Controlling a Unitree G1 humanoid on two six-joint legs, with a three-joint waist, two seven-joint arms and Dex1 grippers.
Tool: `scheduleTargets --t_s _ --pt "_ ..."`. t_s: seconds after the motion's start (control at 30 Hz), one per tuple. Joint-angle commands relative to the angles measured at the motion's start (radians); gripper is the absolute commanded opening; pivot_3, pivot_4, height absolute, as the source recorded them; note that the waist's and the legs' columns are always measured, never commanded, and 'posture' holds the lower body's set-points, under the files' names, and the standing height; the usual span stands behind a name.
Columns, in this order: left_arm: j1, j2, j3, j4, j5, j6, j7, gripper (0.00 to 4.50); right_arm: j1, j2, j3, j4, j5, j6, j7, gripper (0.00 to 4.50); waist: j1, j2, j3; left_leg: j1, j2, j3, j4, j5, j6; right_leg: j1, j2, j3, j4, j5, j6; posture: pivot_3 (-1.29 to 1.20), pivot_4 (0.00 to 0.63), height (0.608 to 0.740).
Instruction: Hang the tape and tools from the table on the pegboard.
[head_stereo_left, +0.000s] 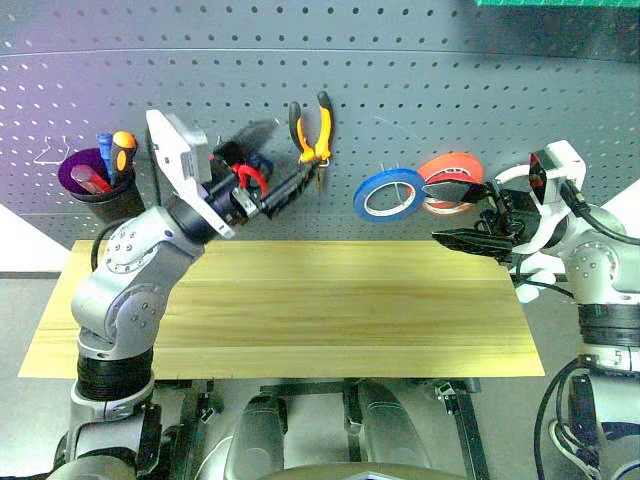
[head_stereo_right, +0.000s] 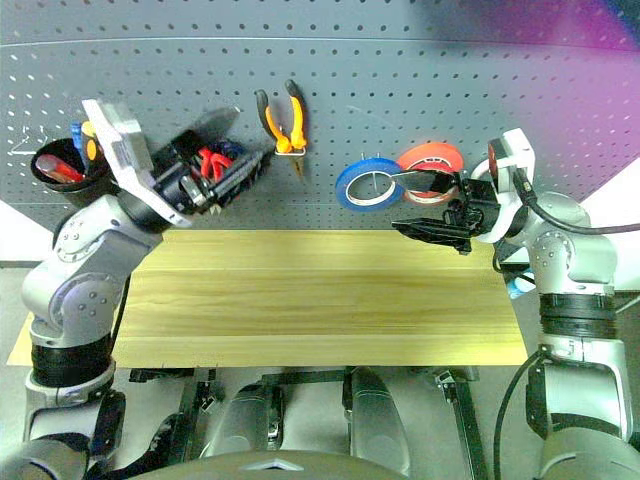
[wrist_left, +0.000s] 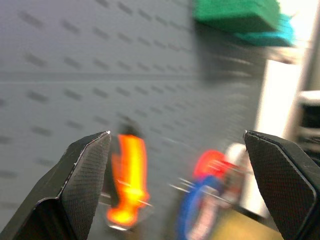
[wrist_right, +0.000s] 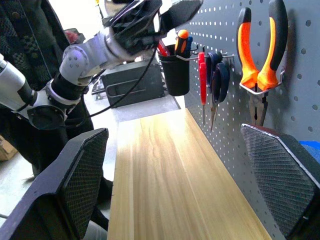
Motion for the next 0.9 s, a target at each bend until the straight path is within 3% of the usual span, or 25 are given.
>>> scheduleTargets --t_s 0.03,0.13,0.2,0.43,0.67,0.9 --pt "0.057 0.013 -0.028 -0.003 -0.036 0.025 -0.080 4.45 0.014 0.016 -0.038 -0.041 0.028 -0.019 -0.018 4.50 -0.003 0.000 0.000 0.000 0.000 0.000 0.000 0.000 0.000 0.000 0.000 0.000 0.000 0.000 0.000 -0.04 0.174 0.733" --pt "0.129 0.024 -0.074 0.051 0.050 -0.030 -0.146 4.45 0.049 0.039 -0.039 -0.068 0.029 -0.028 -0.042 4.50 -0.013 0.001 -0.001 0.000 0.000 0.000 0.000 0.000 0.000 0.000 0.000 0.000 0.000 0.000 0.000 -0.05 0.165 0.733" --pt "0.169 0.029 -0.090 0.091 0.004 -0.017 -0.258 4.45 0.074 0.053 -0.044 -0.085 0.039 -0.025 -0.064 4.50 -0.015 0.001 -0.001 0.000 0.000 0.000 0.000 0.000 0.000 0.000 0.000 0.000 0.000 0.000 0.000 -0.05 0.156 0.733" --pt "0.270 0.052 -0.089 0.240 0.065 -0.044 -0.363 4.45 0.164 0.048 -0.051 -0.129 0.045 -0.034 -0.081 4.50 -0.019 0.004 -0.011 0.001 0.000 0.000 0.000 0.000 0.000 0.000 0.000 0.000 0.000 0.000 0.000 -0.07 0.112 0.733" --pt "0.312 0.014 -0.055 0.407 0.164 -0.166 -0.351 4.45 0.261 0.083 -0.054 -0.121 0.016 -0.103 -0.127 4.50 -0.021 0.004 -0.040 0.008 0.000 0.001 0.000 0.000 0.000 0.007 0.000 0.000 -0.001 0.000 0.000 -0.08 0.081 0.733" --pt "0.305 -0.111 -0.017 0.470 0.264 -0.342 -0.228 4.45 0.342 0.179 -0.072 -0.092 0.003 -0.183 -0.219 4.50 -0.022 0.004 -0.079 0.009 0.000 0.001 0.000 0.000 0.000 0.010 0.001 0.000 -0.002 0.000 0.000 -0.08 0.058 0.733"
